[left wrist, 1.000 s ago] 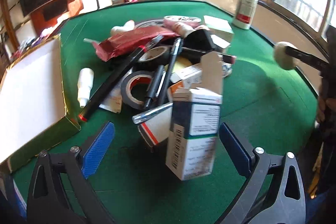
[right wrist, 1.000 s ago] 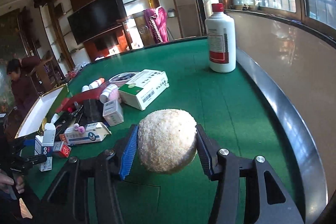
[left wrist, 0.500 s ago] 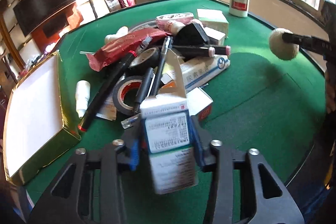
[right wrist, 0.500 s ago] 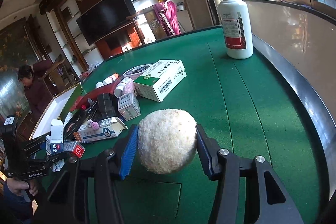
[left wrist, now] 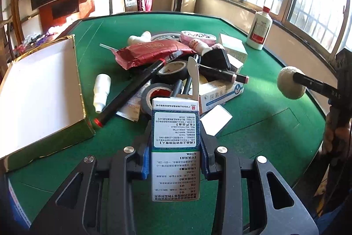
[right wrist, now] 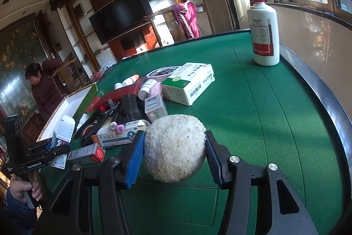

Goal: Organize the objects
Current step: 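Carry the ball and medicine box into the white gold-rimmed tray and open both tools, then move both open tools back toward the pile of items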

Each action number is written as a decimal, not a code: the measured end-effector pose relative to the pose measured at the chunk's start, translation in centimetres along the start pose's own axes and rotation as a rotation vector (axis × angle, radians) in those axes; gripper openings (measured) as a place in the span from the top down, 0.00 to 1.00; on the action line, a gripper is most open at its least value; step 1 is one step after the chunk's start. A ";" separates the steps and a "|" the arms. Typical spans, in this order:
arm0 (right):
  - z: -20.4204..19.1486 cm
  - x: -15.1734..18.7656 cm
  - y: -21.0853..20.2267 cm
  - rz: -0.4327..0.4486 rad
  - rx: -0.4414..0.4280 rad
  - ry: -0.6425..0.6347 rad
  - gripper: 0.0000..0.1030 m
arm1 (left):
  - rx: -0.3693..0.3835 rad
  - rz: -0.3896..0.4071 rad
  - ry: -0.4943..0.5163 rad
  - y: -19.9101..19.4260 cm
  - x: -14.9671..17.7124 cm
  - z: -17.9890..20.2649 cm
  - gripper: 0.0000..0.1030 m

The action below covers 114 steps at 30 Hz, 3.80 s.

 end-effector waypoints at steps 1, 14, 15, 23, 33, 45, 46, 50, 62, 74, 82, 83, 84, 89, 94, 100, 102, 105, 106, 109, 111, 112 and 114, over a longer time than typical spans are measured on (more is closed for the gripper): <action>-0.9 -0.2 0.0 0.000 -0.007 -0.016 0.48 | -0.003 0.012 -0.009 -0.2 0.0 -0.4 0.67; -17.4 -1.8 2.9 -0.093 -0.182 -0.291 0.48 | -0.057 0.146 -0.165 -6.2 0.8 -9.2 0.67; -18.9 -1.8 3.3 -0.107 -0.197 -0.314 0.48 | -0.066 0.153 -0.176 -6.8 0.9 -10.2 0.67; -29.1 -2.8 8.8 -0.211 -0.280 -0.441 0.48 | -0.143 0.139 -0.244 -10.8 0.6 -19.2 0.67; -36.6 -4.9 17.4 -0.302 -0.285 -0.475 0.48 | -0.180 0.044 -0.279 -6.7 -1.5 -26.6 0.67; -40.3 -10.4 31.8 -0.460 -0.245 -0.254 0.48 | -0.252 -0.152 -0.380 2.1 -5.8 -35.4 0.67; -40.6 -10.7 32.7 -0.467 -0.241 -0.238 0.48 | -0.247 -0.168 -0.377 2.8 -6.0 -35.6 0.67; -42.1 -11.3 36.3 -0.506 -0.253 -0.167 0.48 | -0.271 -0.172 -0.390 5.0 -5.8 -37.0 0.67; -44.5 -11.0 40.0 -0.514 -0.293 -0.111 0.44 | -0.234 -0.178 -0.419 10.1 -3.7 -39.0 0.64; -44.5 -12.6 39.8 -0.456 -0.290 -0.147 0.40 | -0.216 -0.163 -0.400 11.1 -3.4 -38.1 0.53; -44.4 -14.0 37.6 -0.413 -0.331 -0.156 0.37 | -0.192 -0.151 -0.399 10.1 -2.2 -37.4 0.53; -44.2 -14.3 36.8 -0.397 -0.339 -0.156 0.37 | -0.184 -0.147 -0.391 9.9 -2.0 -37.0 0.53; -43.8 -14.4 36.0 -0.389 -0.343 -0.154 0.37 | -0.181 -0.144 -0.383 9.5 -1.9 -36.7 0.53; -40.9 -14.6 30.3 -0.355 -0.416 -0.149 0.37 | -0.145 -0.123 -0.326 7.6 -1.3 -33.8 0.53; -36.1 -12.6 22.9 -0.336 -0.503 -0.146 0.37 | -0.095 -0.073 -0.232 4.6 -1.2 -28.5 0.53; -28.1 -9.0 15.0 -0.300 -0.563 -0.152 0.29 | 0.037 -0.056 -0.038 1.6 -0.2 -18.0 0.53; -25.1 -7.2 13.6 -0.327 -0.567 -0.169 0.27 | 0.088 -0.054 -0.004 0.9 0.9 -14.5 0.53; -21.1 -4.2 12.4 -0.373 -0.544 -0.212 0.26 | 0.123 -0.076 0.023 0.8 3.0 -10.6 0.53; -19.9 -2.9 12.4 -0.409 -0.550 -0.220 0.26 | 0.127 -0.073 0.028 0.8 3.7 -9.5 0.53; -17.4 -0.5 13.2 -0.469 -0.524 -0.233 0.26 | 0.172 -0.102 0.010 1.2 5.3 -7.2 0.53; -16.7 0.3 13.5 -0.482 -0.557 -0.220 0.26 | 0.196 -0.122 -0.002 1.5 6.0 -5.9 0.53; -16.6 0.8 13.8 -0.496 -0.569 -0.212 0.26 | 0.194 -0.131 0.003 1.5 6.2 -5.3 0.53; -16.6 1.8 14.2 -0.536 -0.569 -0.211 0.26 | 0.191 -0.142 0.026 1.6 6.5 -4.4 0.53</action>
Point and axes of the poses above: each gripper's, at about its wrist camera, not at the fingertips, and y roughly the way its jaws point, z to its right, x to its underside, the point moved 9 cm from there along y, roughly the way its jaws point, and after that the axes turned 5 degrees about -z, right-handed, at the moved point
